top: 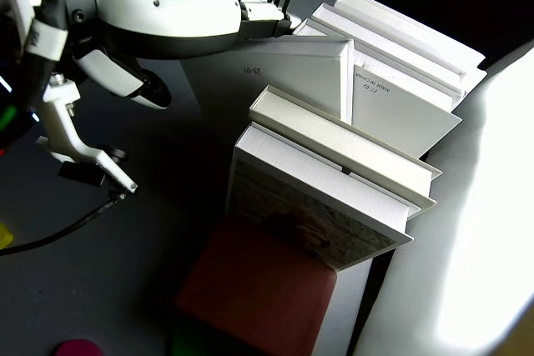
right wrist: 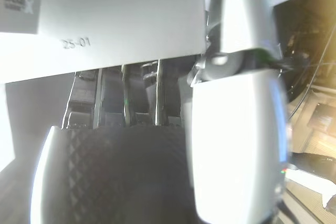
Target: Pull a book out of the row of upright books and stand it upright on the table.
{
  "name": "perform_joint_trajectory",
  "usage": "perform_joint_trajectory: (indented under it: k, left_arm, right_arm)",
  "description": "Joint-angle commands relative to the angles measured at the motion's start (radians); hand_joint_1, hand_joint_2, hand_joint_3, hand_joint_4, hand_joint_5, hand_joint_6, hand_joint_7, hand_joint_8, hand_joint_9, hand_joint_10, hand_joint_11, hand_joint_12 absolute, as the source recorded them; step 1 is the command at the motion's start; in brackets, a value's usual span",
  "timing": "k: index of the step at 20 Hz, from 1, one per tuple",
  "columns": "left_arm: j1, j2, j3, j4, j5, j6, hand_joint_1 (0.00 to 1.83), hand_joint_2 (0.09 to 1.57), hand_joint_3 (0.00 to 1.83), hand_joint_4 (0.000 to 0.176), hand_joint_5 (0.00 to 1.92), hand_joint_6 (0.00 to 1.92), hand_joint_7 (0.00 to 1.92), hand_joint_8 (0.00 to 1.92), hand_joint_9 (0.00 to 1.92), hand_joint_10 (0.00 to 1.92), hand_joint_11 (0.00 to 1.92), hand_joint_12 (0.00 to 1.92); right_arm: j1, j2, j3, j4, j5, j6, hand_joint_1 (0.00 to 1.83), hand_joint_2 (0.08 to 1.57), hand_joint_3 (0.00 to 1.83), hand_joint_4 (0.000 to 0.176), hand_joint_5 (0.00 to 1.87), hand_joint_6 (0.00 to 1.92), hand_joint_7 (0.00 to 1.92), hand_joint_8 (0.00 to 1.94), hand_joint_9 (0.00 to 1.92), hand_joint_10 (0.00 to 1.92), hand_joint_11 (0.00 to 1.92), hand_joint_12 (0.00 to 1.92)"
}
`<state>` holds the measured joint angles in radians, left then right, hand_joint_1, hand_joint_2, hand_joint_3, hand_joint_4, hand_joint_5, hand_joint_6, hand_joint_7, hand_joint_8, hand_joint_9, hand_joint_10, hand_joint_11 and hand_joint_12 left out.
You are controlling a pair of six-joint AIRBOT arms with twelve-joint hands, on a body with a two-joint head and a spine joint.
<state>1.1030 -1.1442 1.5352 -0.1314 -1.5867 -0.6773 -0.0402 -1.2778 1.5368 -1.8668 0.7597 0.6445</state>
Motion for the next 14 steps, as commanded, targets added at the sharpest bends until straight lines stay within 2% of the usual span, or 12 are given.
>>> perform_joint_trajectory:
  k: [1,2,3,4,5,7,8,9,10,11,13,14]
  left_arm:
    - [-0.009,-0.004,0.005,-0.038,-0.108,-0.009,0.96,1.12,0.01,0.027,0.40,0.01,0.31,0.01,0.33,0.00,0.00,0.90]
    - [-0.009,-0.007,0.005,-0.038,-0.108,-0.009,0.94,1.11,0.00,0.039,0.39,0.01,0.29,0.00,0.34,0.00,0.00,0.92]
    - [-0.009,-0.010,0.005,-0.038,-0.108,-0.009,0.94,1.11,0.00,0.040,0.39,0.00,0.29,0.00,0.35,0.01,0.00,0.94]
    - [-0.009,-0.011,0.005,-0.038,-0.108,-0.009,0.96,1.12,0.00,0.035,0.39,0.00,0.25,0.00,0.36,0.01,0.00,0.96]
    - [-0.008,-0.013,0.004,-0.038,-0.109,-0.009,0.96,1.11,0.00,0.040,0.38,0.00,0.20,0.00,0.35,0.00,0.00,0.97]
    - [-0.004,-0.015,0.001,-0.038,-0.113,-0.009,0.92,1.12,0.00,0.026,0.35,0.00,0.22,0.01,0.36,0.01,0.00,0.99]
    - [-0.003,-0.015,-0.001,-0.038,-0.117,-0.009,0.92,1.12,0.00,0.023,0.34,0.00,0.24,0.01,0.36,0.01,0.00,0.96]
    - [-0.003,-0.015,-0.003,-0.038,-0.118,-0.009,0.94,1.13,0.00,0.019,0.33,0.00,0.22,0.00,0.35,0.00,0.00,0.95]
    - [-0.003,-0.016,-0.004,-0.038,-0.120,-0.009,0.94,1.12,0.00,0.023,0.33,0.00,0.19,0.00,0.34,0.00,0.00,0.94]
    - [0.000,-0.016,-0.006,-0.038,-0.120,-0.009,0.91,1.11,0.00,0.041,0.33,0.00,0.20,0.01,0.35,0.01,0.00,0.93]
    - [0.006,-0.016,-0.011,-0.038,-0.119,-0.009,0.90,1.10,0.00,0.039,0.34,0.00,0.23,0.01,0.37,0.01,0.00,0.95]
    - [0.008,-0.015,-0.014,-0.039,-0.119,-0.009,0.89,1.10,0.00,0.041,0.34,0.00,0.25,0.01,0.37,0.01,0.00,0.96]
  right_arm:
    - [0.008,-0.005,0.006,0.081,-0.019,0.010,1.37,1.13,0.00,0.000,0.93,1.16,0.99,0.87,0.81,1.26,0.27,1.61]
    - [0.008,-0.010,0.009,0.088,-0.015,0.010,1.36,1.13,0.00,0.000,0.94,1.17,0.98,0.89,0.81,1.25,0.34,1.58]
    - [0.008,-0.010,0.009,0.095,-0.015,0.010,1.36,1.13,0.00,0.000,0.94,1.16,0.96,0.91,0.82,1.26,0.36,1.57]
    - [0.008,-0.010,0.009,0.101,-0.014,0.010,1.36,1.15,0.00,0.000,0.94,1.18,0.95,0.94,0.75,1.32,0.15,1.70]
    - [0.008,-0.011,0.009,0.107,-0.013,0.009,1.35,1.17,0.00,0.000,0.90,1.23,0.91,1.00,0.71,1.40,0.11,1.79]
    - [0.008,-0.012,0.009,0.114,-0.007,0.007,1.34,1.19,0.00,0.000,0.88,1.27,0.85,1.09,0.65,1.45,0.17,1.78]
    - [0.008,-0.011,0.008,0.116,0.000,0.007,1.36,1.16,0.00,0.000,0.92,1.18,0.94,0.95,0.73,1.37,0.28,1.71]
    - [0.008,-0.006,0.002,0.116,0.005,0.007,1.36,1.15,0.00,0.000,0.93,1.17,0.94,0.96,0.74,1.38,0.28,1.75]
    - [0.008,0.000,-0.005,0.116,0.008,0.007,1.35,1.18,0.00,0.000,0.88,1.24,0.87,1.07,0.68,1.45,0.21,1.82]
    - [0.008,0.012,-0.019,0.116,0.015,0.008,1.21,1.19,0.00,0.000,0.91,1.23,0.79,1.18,0.62,1.06,0.12,1.83]
    - [0.008,0.036,-0.050,0.124,0.033,0.010,1.20,1.19,0.00,0.000,0.89,1.26,0.78,1.20,0.60,1.02,0.05,1.85]
    - [0.011,0.051,-0.069,0.132,0.051,0.010,1.21,1.19,0.00,0.000,0.93,1.20,0.75,1.23,0.52,0.99,0.01,1.83]
